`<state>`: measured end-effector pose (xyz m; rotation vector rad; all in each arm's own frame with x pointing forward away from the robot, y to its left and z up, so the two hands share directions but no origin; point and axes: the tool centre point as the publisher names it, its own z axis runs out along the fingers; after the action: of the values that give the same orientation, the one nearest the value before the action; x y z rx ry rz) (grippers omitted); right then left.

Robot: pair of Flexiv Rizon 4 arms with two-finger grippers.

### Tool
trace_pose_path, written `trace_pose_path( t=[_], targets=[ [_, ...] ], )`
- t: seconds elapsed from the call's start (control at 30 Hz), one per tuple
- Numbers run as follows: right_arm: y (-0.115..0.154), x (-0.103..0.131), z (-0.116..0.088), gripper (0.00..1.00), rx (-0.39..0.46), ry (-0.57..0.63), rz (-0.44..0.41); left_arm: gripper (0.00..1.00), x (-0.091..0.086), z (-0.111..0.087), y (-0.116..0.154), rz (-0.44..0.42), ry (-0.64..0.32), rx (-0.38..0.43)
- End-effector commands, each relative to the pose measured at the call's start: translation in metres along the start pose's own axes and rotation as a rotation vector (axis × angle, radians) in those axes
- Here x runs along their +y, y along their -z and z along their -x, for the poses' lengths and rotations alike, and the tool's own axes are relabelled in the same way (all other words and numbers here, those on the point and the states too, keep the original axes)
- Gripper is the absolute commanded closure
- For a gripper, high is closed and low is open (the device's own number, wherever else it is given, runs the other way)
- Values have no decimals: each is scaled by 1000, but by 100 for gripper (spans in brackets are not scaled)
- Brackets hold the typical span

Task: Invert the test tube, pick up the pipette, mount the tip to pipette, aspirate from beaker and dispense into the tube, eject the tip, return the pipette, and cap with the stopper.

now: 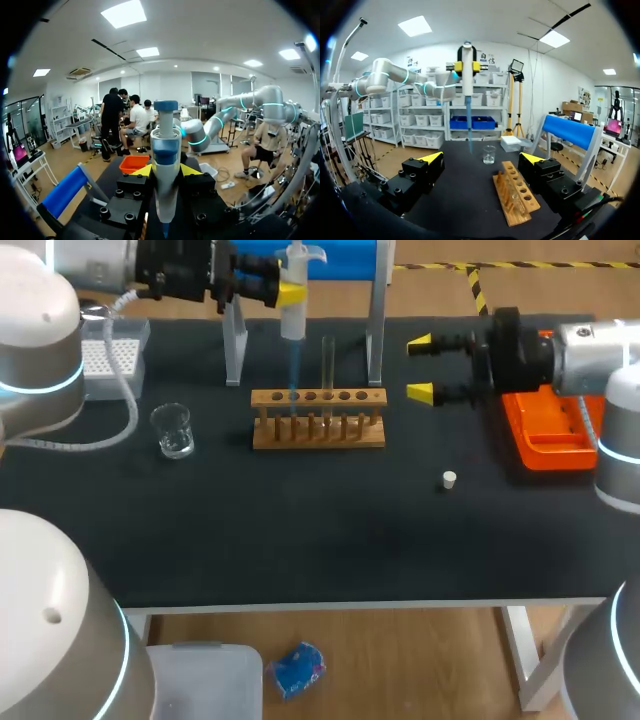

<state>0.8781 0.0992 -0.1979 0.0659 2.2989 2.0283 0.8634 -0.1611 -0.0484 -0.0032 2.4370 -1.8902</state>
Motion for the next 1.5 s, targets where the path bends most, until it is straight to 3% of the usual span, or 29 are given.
trace_pose_path(
  t=[0.03,0.33,0.93,1.2,1.5],
  targets=[
    [1,0,-12,0,17,25,32,100,5,1,-11,-9,-5,19],
    [0,15,-21,0,44,65,72,100,16,-10,-26,-10,20,45],
    [-1,15,-22,0,50,73,66,100,17,-11,-27,-10,23,45],
    [-1,15,-22,0,50,73,66,100,33,-22,-54,-33,-22,89],
    [-1,15,-22,0,50,73,66,100,35,-29,-68,-40,-61,113]
  ],
)
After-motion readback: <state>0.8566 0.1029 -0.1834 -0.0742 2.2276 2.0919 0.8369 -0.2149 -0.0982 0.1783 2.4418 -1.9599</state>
